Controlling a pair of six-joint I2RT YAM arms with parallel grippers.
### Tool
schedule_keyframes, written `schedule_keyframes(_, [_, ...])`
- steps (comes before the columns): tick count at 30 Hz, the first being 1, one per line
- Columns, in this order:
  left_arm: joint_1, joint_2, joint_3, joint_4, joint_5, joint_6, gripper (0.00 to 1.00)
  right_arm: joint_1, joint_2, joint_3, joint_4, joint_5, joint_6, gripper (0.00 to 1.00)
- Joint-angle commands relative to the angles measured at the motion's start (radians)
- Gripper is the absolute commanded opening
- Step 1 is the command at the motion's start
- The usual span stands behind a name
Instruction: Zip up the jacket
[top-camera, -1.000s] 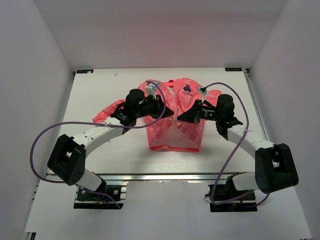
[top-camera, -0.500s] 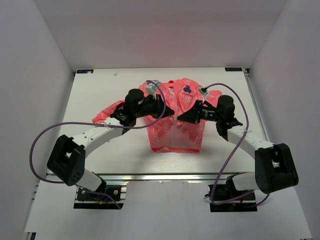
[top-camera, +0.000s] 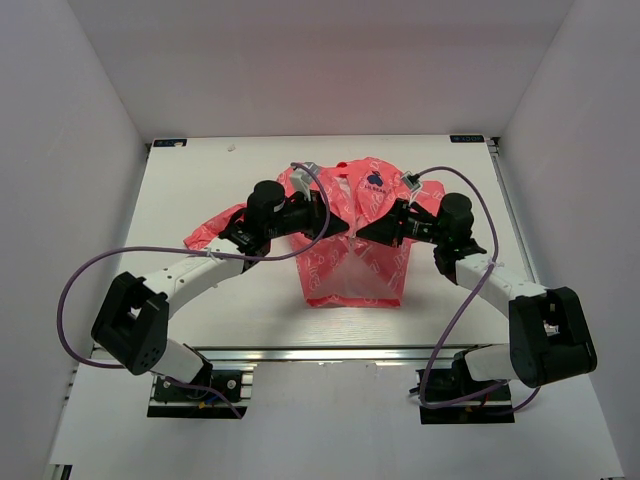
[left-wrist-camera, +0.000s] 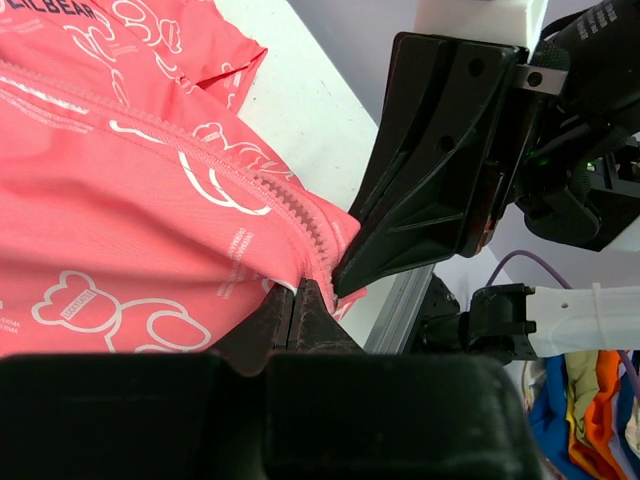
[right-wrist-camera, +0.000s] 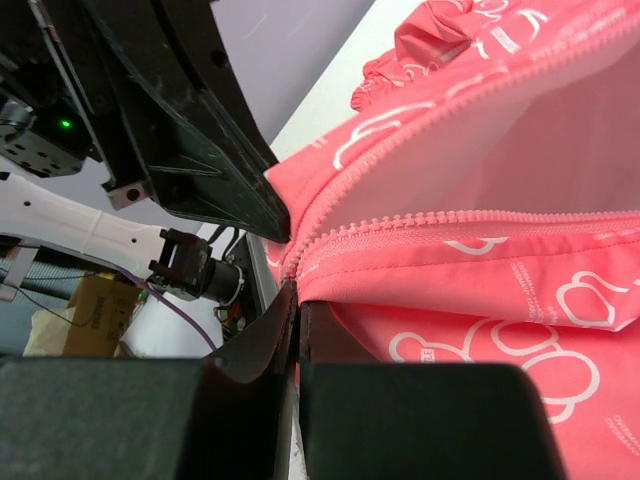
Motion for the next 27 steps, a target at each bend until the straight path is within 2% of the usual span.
schedule_keyframes(1, [0.001,-0.049,-0.01,0.05,0.034,-0.019,0.0,-0.005,-0.032,-0.006,0.106,-0.035,0.031,0.0])
schedule_keyframes(11, [0.001,-0.083,-0.002,0.032,-0.009,-0.019,0.0,-0.005,-0.058,-0.021,0.051,-0.046,-0.011,0.0])
schedule_keyframes(27, [0.001,-0.067,-0.016,0.07,0.017,-0.017,0.0,-0.005,-0.05,-0.021,0.149,-0.051,0.046,0.0])
